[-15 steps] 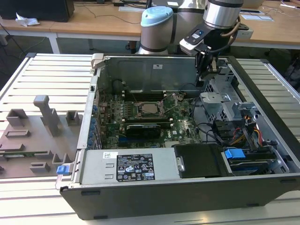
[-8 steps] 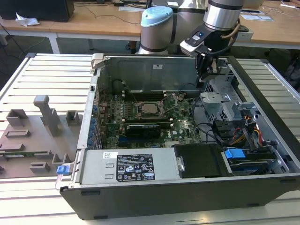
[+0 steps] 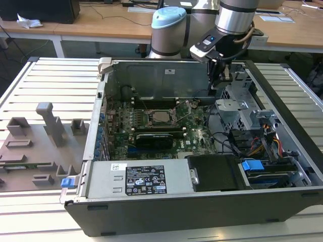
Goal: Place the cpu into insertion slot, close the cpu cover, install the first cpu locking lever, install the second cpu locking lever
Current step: 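Close the cpu cover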
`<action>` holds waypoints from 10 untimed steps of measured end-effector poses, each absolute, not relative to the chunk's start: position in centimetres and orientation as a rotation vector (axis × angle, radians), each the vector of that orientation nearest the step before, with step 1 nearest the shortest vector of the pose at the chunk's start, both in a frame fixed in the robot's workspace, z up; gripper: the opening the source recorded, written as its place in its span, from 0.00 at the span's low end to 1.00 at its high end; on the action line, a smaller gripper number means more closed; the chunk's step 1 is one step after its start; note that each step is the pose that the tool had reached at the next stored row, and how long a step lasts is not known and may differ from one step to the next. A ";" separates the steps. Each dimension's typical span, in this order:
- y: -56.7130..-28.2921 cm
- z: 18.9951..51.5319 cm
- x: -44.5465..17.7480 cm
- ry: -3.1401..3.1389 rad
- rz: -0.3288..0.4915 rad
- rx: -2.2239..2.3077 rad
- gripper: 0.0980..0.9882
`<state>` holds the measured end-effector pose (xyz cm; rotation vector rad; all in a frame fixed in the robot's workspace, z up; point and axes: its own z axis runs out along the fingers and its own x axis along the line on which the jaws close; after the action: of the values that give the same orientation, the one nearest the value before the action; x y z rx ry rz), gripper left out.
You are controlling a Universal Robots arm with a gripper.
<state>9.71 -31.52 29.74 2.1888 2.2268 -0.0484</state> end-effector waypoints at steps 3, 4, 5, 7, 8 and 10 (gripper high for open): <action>-31.5 29.7 9.7 2.227 -0.049 2.189 0.01; -31.5 29.7 9.7 2.227 -0.048 2.189 0.01; -31.5 29.7 9.7 2.227 -0.048 2.189 0.01; -31.5 29.7 9.7 2.227 -0.048 2.189 0.01; -31.5 29.7 9.6 2.226 -0.049 2.189 0.01; -31.5 29.6 9.3 2.227 -0.048 2.189 0.01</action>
<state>9.34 -31.51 29.63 2.1890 2.2267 -0.0483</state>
